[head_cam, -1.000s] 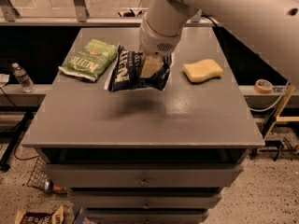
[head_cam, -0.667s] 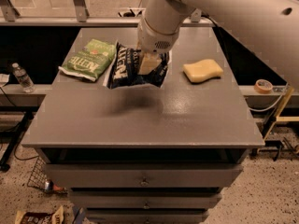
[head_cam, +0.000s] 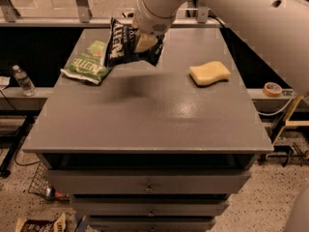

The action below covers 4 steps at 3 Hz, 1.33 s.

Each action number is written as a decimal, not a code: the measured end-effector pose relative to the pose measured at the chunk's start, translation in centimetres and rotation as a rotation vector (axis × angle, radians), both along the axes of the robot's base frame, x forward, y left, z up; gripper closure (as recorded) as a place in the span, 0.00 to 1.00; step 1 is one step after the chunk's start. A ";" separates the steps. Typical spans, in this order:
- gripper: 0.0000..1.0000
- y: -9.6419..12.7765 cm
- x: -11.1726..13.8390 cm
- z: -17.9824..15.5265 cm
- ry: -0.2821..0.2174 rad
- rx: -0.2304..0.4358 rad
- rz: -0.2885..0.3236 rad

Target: Move blue chip bag near green jalapeno chip bag

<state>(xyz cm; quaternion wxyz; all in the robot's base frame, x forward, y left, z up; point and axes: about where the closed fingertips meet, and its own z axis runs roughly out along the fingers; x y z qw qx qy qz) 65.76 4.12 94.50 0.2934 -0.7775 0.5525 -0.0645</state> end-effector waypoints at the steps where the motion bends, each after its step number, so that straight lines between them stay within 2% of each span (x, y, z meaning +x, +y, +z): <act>1: 1.00 1.4 3.1 -0.9 -0.010 0.015 0.008; 2: 1.00 2.8 5.8 -3.1 0.031 0.026 0.021; 3: 0.93 3.9 7.7 -5.2 0.077 0.026 0.028; 4: 0.79 4.2 8.2 -5.6 0.086 0.027 0.029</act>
Offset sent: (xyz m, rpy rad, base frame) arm 0.0935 0.0438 -0.0546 0.0434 0.0807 0.0325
